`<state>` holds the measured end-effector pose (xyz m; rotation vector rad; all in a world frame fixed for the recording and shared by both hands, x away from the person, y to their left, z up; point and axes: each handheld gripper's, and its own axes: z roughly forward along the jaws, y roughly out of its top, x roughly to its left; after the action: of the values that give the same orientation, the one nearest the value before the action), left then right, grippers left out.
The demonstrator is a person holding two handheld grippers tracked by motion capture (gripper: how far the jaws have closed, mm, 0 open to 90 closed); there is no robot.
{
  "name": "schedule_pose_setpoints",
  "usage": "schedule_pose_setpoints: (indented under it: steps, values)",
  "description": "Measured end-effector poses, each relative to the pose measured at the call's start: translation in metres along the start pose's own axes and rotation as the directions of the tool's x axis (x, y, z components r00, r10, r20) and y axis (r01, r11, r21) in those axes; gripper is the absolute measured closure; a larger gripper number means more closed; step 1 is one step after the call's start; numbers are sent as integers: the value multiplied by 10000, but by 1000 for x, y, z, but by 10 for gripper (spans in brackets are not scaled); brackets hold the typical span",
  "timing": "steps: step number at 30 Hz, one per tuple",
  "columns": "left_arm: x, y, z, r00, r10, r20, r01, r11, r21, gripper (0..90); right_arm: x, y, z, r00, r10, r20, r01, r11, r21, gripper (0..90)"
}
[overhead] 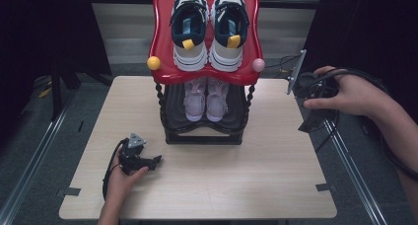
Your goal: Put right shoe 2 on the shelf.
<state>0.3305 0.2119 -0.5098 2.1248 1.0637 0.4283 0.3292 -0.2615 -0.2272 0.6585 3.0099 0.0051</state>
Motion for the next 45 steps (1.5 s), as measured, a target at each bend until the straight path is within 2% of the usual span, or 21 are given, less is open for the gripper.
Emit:
schedule_pose_setpoints:
  steps: [15,32,33,39,40,42,43,45]
  values:
    - [0,0,0,10000,-8,-3,8,10000,-1,117,2,-8,50,9991,56,-410,-59,10000,-67,199]
    - [0,0,0,10000,39,0,-39,10000,7,117,3,-17,91,9979,64,-640,-63,10000,20,199]
    - [0,0,0,10000,37,1,-37,10000,7,117,3,-17,93,9979,165,-633,-164,9999,21,199]
    - [0,0,0,10000,16,6,-16,10000,10,117,5,-20,107,9970,79,-770,-96,9997,-225,194]
    - [-1,0,1,10000,-97,-4,97,9999,-81,117,5,-20,109,9969,91,-784,-113,9996,-272,194]
    - [0,0,0,10000,52,-6,-52,10000,10,117,6,-21,114,9962,175,-851,-206,9992,-357,194]
    - [-1,0,1,10000,-100,-3,100,9999,-89,117,6,-22,116,9959,222,-878,-260,9988,-425,194]
    - [-1,0,0,10000,-80,-1,80,9999,-66,117,6,-23,121,9954,188,-935,-236,9984,-507,194]
